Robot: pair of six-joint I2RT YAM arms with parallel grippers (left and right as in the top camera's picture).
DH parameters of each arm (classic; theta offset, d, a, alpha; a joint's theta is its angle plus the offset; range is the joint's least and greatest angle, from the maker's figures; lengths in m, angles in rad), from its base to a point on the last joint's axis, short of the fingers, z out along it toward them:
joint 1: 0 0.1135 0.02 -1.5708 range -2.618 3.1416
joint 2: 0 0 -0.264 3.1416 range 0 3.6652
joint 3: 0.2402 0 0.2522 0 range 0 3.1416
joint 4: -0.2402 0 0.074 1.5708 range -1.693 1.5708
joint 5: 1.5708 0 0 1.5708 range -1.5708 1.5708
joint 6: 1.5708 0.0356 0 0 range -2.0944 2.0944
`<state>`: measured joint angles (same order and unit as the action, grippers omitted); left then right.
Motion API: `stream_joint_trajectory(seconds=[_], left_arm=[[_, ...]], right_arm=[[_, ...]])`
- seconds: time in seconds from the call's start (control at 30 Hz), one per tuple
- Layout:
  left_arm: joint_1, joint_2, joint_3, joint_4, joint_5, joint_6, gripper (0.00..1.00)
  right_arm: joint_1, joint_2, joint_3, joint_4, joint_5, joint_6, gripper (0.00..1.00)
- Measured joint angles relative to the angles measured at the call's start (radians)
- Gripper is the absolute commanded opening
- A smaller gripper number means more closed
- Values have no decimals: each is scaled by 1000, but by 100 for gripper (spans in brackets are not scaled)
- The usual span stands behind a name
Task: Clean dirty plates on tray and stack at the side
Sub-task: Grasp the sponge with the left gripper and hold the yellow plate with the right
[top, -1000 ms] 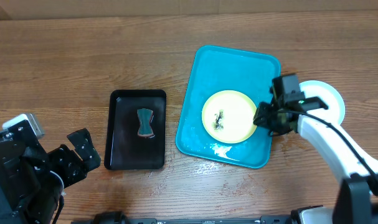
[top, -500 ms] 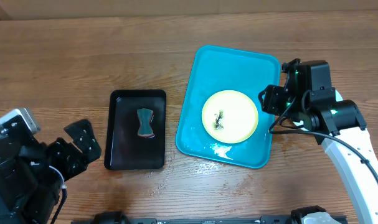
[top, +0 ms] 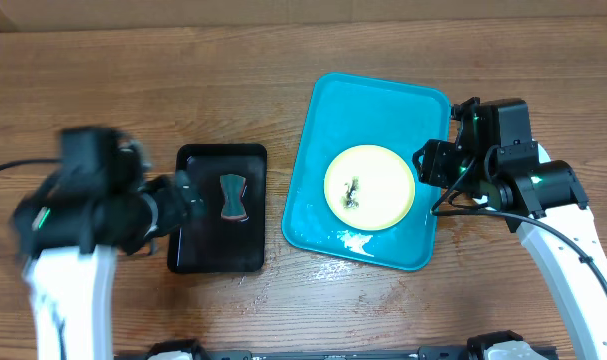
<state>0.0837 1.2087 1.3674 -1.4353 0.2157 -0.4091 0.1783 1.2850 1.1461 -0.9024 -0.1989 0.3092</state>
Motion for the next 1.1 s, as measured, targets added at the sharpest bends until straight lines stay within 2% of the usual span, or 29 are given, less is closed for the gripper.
stream_joint_trajectory(seconds=[0.2,0.33,0.47,0.53,0.67,0.73,0.83,0.87,0.9,1.1], left_arm=[[-91,218,-145,164,-6,36,78],[-171,350,-148,280,-69,43,70],[-231,481,-149,348,-160,2,49],[-248,550,-149,388,-191,-23,31],[-254,628,-151,443,-217,-50,20],[-254,645,-151,467,-221,-60,7],[-254,647,-151,465,-224,-60,7],[-254,647,-148,451,-224,-59,11],[-254,647,-141,422,-224,-58,20],[-254,647,-58,272,-204,-61,43]], right_arm=[[0,0,0,0,-3,0,49],[0,0,0,0,-3,0,49],[0,0,0,-3,-3,0,49],[0,0,0,-6,-4,0,49],[0,0,0,-7,-3,0,49],[0,0,0,-7,-3,0,49],[0,0,0,-6,-4,0,49],[0,0,0,-7,-3,0,49],[0,0,0,-7,-3,0,49],[0,0,0,-12,-4,0,49]])
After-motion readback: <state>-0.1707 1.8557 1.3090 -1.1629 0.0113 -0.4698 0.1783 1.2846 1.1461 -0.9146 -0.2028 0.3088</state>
